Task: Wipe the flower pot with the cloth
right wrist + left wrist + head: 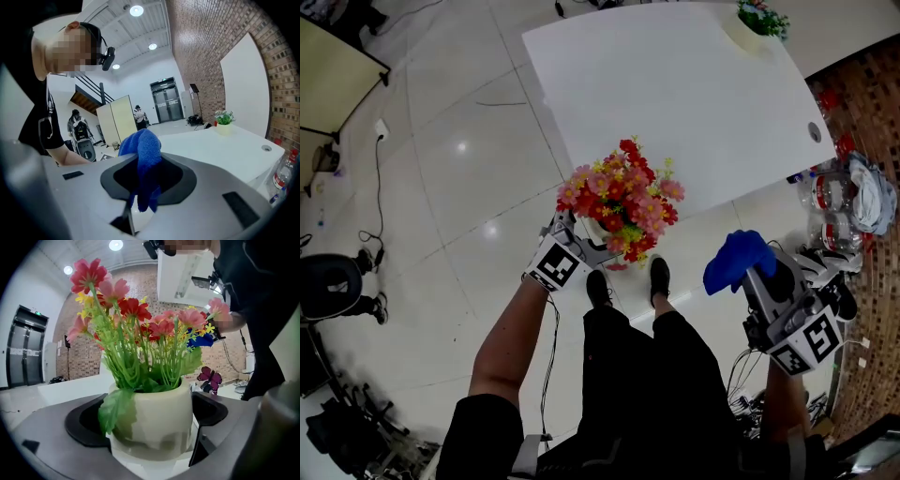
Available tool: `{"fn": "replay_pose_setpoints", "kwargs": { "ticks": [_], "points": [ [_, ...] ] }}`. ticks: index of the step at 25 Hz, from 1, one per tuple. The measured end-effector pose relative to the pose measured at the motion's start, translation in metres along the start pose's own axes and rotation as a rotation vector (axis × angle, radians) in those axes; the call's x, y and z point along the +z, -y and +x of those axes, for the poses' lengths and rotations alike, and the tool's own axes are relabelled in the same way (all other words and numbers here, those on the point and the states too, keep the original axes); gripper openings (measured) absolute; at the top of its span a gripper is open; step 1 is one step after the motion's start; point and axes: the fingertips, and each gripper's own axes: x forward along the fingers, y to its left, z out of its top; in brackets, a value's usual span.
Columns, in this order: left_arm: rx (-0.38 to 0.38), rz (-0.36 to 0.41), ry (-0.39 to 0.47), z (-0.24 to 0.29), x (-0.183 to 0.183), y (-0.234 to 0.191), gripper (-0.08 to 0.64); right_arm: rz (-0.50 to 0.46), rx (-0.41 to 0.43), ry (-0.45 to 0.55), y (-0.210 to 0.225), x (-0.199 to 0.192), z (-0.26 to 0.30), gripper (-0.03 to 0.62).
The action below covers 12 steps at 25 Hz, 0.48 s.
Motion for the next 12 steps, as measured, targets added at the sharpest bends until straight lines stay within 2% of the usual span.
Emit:
{"fn": "replay_pose_setpoints", "kwargs": {
  "ticks": [2,4,7,12],
  "points": [
    [-0.003,-0.002,0.007,0.006,0.002,-0.003,0.54,0.006,0.011,0.0,0.001,0.0,0.004,0.072],
    [-0.017,0.009,0.002,0.015,0.001,-0.003,0.578,0.016,0.012,0.0,0.005,-0.001,0.006,0.072],
    [-0.021,0.01,0.002,0.021,-0.001,-0.004,0.578,0.004,0.005,-0.018,0.01,-0.007,0.003,0.071],
    [0.008,0.005,0.028,0.02,0.0,-0.007,0.578,0.038,0.012,0.01,0.007,0.001,0.007,0.072]
  ]
}}
